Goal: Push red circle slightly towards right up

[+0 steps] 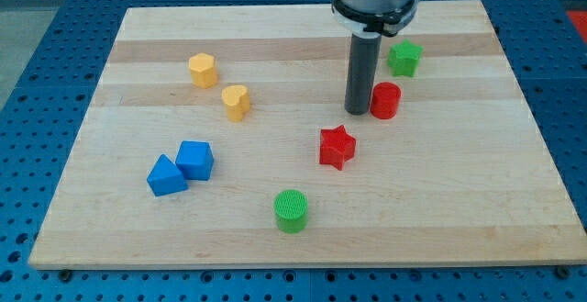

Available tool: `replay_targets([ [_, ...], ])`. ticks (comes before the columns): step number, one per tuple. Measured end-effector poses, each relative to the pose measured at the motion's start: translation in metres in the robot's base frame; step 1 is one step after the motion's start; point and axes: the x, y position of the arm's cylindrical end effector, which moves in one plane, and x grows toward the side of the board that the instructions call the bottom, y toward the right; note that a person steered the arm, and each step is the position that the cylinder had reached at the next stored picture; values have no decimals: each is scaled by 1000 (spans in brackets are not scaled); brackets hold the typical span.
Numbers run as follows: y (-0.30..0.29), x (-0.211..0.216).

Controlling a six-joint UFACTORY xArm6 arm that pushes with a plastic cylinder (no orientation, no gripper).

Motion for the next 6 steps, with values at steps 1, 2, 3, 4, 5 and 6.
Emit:
replay_targets([
  [1, -24, -7],
  [2, -56, -8],
  [3, -75, -11],
  [4, -85, -15],
  [5, -89, -28],
  [6, -90, -54],
])
